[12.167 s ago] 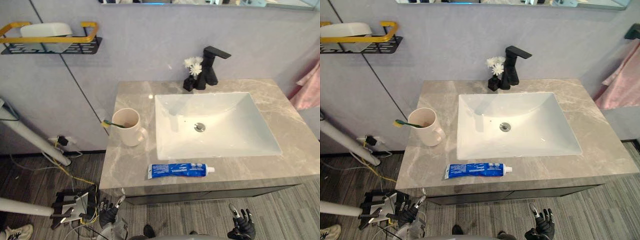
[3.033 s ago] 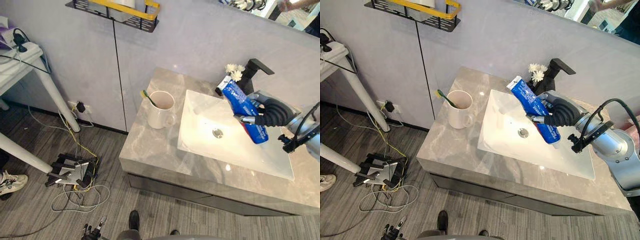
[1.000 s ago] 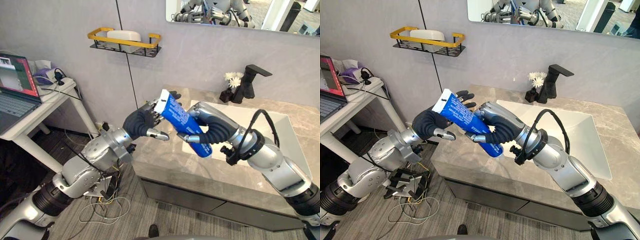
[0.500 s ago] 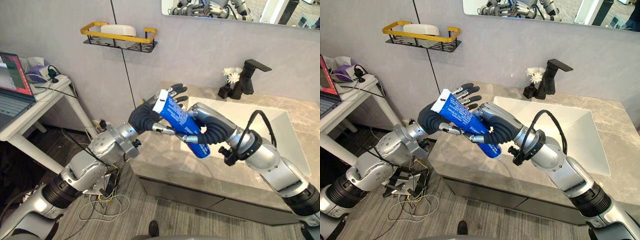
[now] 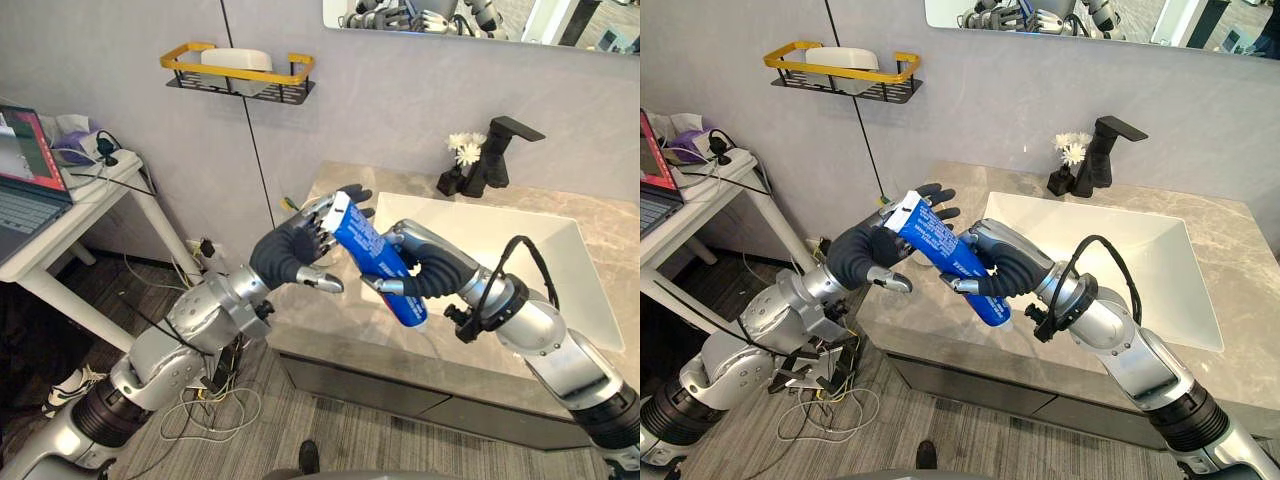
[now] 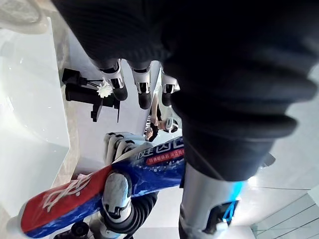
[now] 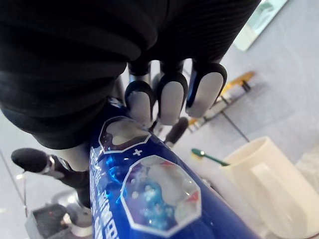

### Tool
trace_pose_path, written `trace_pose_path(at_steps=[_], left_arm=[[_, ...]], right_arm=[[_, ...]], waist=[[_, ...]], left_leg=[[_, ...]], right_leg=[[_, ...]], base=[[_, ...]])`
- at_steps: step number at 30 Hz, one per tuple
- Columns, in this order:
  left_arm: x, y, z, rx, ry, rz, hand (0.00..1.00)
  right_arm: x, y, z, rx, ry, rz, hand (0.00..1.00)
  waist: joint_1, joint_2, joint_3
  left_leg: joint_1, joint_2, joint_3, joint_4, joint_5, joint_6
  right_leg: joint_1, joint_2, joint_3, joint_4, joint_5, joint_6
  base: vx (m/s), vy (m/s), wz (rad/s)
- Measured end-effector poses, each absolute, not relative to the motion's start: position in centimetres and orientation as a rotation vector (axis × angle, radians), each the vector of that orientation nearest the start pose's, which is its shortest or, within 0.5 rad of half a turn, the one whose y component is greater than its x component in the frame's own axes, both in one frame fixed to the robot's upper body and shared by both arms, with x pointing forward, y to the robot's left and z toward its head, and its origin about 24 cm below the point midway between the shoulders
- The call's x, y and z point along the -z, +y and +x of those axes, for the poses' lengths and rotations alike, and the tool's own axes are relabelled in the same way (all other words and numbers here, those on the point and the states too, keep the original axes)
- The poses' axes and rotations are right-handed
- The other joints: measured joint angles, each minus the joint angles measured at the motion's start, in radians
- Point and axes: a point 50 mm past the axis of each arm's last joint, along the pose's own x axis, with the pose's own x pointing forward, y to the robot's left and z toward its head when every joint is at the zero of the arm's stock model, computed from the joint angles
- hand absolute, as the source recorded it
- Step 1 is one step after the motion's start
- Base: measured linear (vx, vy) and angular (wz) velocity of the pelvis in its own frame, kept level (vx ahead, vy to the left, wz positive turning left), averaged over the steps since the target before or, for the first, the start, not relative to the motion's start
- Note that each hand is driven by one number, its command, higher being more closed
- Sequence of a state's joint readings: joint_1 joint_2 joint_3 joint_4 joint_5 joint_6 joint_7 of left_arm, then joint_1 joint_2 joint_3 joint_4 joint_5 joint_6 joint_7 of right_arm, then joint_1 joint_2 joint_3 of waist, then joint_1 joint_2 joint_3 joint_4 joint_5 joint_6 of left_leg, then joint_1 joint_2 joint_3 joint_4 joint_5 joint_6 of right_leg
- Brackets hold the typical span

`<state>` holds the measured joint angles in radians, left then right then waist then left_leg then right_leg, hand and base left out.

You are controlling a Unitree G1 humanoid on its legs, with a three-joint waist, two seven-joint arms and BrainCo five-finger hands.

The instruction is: Organize washtable

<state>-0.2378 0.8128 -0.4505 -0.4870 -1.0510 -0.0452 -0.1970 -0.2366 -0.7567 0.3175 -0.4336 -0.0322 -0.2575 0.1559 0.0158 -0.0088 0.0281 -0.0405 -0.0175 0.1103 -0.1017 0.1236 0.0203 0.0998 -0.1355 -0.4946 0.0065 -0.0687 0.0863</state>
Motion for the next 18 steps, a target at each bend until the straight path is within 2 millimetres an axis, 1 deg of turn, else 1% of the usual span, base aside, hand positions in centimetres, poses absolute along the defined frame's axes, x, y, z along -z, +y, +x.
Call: trace_pose_path(at_steps=[5, 12, 18], left_arm=[[-16.5, 11.5, 22.0, 0.964, -0.193, -0.288, 0.0], [-16.4, 11.3, 21.9, 0.972, -0.177, -0.29, 0.0], [-16.5, 10.8, 21.9, 0.957, -0.192, -0.327, 0.0]], right_arm=[[-18.3, -12.6, 23.0, -0.675, -0.731, -0.744, 1.0], [-18.3, -12.2, 23.0, -0.669, -0.742, -0.707, 1.0], [-18.4, -11.8, 23.0, -0.659, -0.753, -0.666, 1.0]], waist=[[0.0, 0.0, 0.0], [-0.002, -0.002, 0.002], [-0.002, -0.004, 0.003]], left_leg=[[0.0, 0.0, 0.0, 0.0, 0.0, 0.0], [0.0, 0.0, 0.0, 0.0, 0.0, 0.0], [0.0, 0.0, 0.001, 0.0, 0.0, 0.0]], right_leg=[[0.0, 0.0, 0.0, -0.001, 0.0, 0.0], [0.0, 0.0, 0.0, -0.001, 0.0, 0.0], [0.0, 0.0, 0.0, -0.001, 0.0, 0.0]], base=[[0.0, 0.0, 0.0], [0.0, 0.0, 0.0], [0.0, 0.0, 0.0]])
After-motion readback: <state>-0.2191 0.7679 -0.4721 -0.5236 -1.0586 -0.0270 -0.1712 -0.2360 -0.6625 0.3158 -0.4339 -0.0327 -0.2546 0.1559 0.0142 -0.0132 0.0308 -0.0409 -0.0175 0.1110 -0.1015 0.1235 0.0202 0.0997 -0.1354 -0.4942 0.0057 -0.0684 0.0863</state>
